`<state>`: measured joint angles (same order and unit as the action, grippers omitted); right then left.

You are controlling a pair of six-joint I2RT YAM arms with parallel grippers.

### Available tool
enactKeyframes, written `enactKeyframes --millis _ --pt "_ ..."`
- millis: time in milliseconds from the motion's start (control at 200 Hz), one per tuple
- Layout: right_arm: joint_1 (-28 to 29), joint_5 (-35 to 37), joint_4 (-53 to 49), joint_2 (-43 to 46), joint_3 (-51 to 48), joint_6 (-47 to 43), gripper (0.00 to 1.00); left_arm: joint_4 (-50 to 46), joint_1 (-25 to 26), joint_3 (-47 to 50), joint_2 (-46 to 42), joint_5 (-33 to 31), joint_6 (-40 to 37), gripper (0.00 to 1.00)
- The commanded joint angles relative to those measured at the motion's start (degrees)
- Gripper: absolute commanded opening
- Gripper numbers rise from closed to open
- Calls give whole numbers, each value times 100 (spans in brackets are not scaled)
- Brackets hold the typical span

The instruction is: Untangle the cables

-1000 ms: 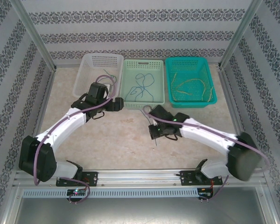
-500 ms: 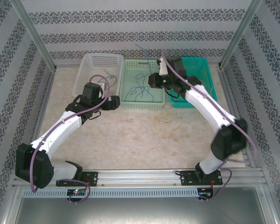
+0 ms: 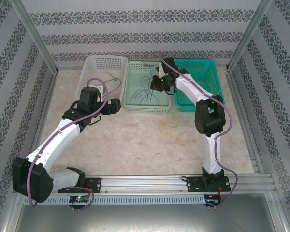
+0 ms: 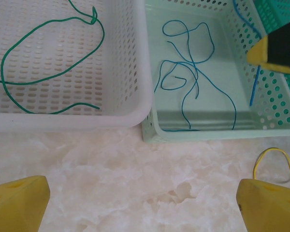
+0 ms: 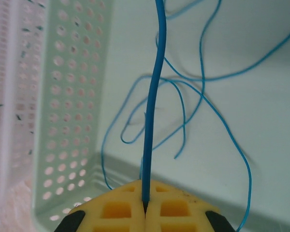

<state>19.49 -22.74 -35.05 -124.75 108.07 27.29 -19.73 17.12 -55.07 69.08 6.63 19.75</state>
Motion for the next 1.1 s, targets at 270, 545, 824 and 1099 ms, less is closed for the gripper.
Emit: enactKeyframes --millis 270,545,824,1099 --pt "149 215 176 447 45 -332 69 -20 -92 86 22 166 55 99" --pt "578 1300 228 2597 -1827 -812 69 133 -92 206 81 253 141 100" --pt "1021 2265 92 3940 -4249 -267 56 479 -104 97 358 650 388 100" --pt "1427 2904 -43 3790 -5128 22 56 587 -104 184 406 851 513 100"
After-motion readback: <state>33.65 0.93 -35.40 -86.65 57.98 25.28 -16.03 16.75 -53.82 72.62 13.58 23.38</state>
